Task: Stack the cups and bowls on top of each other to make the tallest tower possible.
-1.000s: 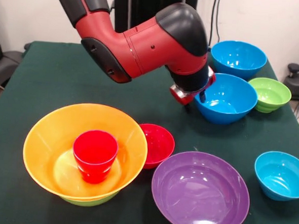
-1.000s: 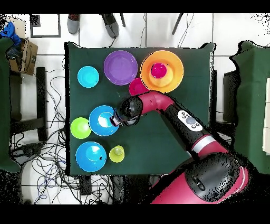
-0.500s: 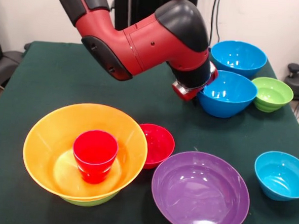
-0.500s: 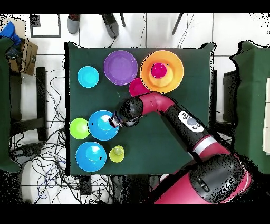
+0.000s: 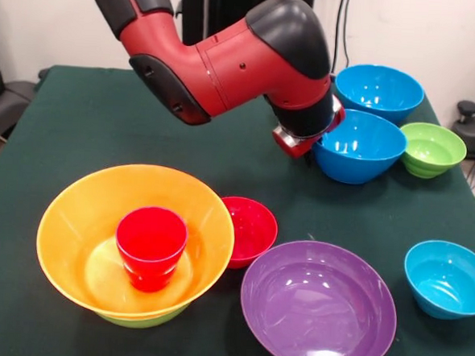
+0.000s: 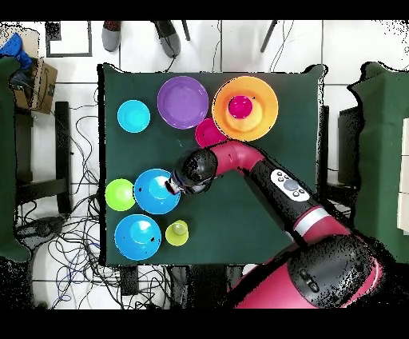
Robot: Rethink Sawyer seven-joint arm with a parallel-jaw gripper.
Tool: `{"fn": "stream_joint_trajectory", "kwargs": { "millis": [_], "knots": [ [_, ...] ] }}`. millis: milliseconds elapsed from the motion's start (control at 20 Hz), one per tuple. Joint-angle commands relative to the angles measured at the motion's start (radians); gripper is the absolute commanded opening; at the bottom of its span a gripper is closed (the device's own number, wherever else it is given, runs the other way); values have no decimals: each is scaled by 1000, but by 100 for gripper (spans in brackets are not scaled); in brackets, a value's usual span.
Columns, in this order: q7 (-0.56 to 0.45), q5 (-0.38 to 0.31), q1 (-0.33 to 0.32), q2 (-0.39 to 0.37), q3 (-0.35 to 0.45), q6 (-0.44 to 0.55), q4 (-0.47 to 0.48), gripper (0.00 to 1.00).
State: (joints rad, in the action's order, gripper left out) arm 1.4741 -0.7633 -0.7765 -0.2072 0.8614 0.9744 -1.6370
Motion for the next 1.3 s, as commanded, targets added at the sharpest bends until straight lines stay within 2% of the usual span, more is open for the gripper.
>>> {"fn": "stream_joint_trajectory", "kwargs": {
  "millis": [50, 350, 700, 1300],
  "knots": [
    [-259, -9, -15, -97, 19, 43, -17, 0],
    [-301, 52, -34, -136, 52, 137, 11, 0],
    [-353, 71, -36, -157, 57, 207, 62, 0],
    [-455, 112, -47, -174, 97, 415, 192, 0]
  ]
}}
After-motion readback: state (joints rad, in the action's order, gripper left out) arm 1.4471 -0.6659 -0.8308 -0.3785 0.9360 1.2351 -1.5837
